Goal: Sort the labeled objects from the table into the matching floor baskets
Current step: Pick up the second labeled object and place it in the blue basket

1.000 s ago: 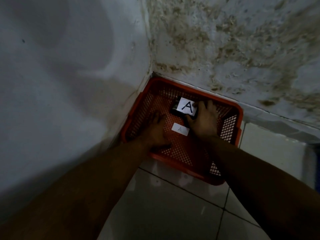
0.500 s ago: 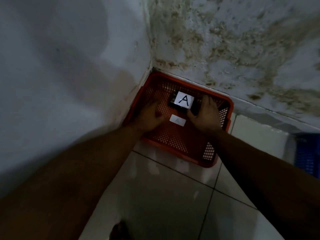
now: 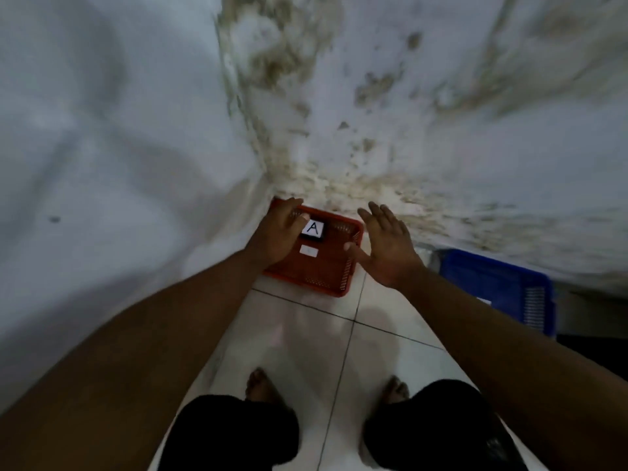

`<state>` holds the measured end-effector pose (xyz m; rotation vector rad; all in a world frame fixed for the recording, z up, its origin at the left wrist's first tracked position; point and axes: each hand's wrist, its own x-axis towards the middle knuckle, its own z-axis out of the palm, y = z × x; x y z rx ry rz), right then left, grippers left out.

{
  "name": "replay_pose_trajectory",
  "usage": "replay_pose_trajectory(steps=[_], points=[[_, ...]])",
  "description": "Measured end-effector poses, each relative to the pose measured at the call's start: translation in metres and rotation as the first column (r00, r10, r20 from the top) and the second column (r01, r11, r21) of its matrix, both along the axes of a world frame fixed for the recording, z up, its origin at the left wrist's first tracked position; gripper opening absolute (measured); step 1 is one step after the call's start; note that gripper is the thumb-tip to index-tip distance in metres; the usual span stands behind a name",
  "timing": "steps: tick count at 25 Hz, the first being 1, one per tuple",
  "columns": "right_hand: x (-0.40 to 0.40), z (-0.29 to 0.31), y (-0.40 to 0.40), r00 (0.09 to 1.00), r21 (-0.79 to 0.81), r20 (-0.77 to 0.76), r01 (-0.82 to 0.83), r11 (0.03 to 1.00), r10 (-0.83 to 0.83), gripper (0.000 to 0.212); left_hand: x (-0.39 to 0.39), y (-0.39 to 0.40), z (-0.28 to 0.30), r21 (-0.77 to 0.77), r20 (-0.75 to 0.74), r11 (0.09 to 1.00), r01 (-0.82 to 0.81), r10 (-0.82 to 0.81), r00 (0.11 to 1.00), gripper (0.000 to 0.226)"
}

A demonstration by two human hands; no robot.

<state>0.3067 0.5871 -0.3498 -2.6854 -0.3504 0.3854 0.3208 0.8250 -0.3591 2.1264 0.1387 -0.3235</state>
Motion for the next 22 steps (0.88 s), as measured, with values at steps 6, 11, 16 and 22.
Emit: replay_pose_trajectory(steps=[6, 11, 16, 22], points=[[-0.057, 0.176, -0.067, 0.997, 0.033, 0.04, 0.067, 0.997, -0.068, 0.077, -0.034, -0.068, 0.179, 0.06, 0.036, 0.991, 0.117, -0.12, 0.992, 0.048], [-0.104, 0.265, -0.121, 0.989, 0.04, 0.088, 0.113, 0.993, -0.116, 0.078, -0.053, -0.122, 0.264, 0.081, 0.08, 0.973, 0.217, -0.223, 0.972, 0.053], [-0.142, 0.309, -0.155, 0.964, 0.051, 0.128, 0.227, 0.972, -0.232, 0.08, -0.062, -0.172, 0.305, 0.08, 0.149, 0.942, 0.326, -0.335, 0.93, 0.053], [-0.198, 0.336, -0.187, 0.9, 0.049, 0.174, 0.398, 0.916, -0.401, 0.078, -0.088, -0.231, 0.326, 0.08, 0.189, 0.858, 0.508, -0.513, 0.837, 0.055]])
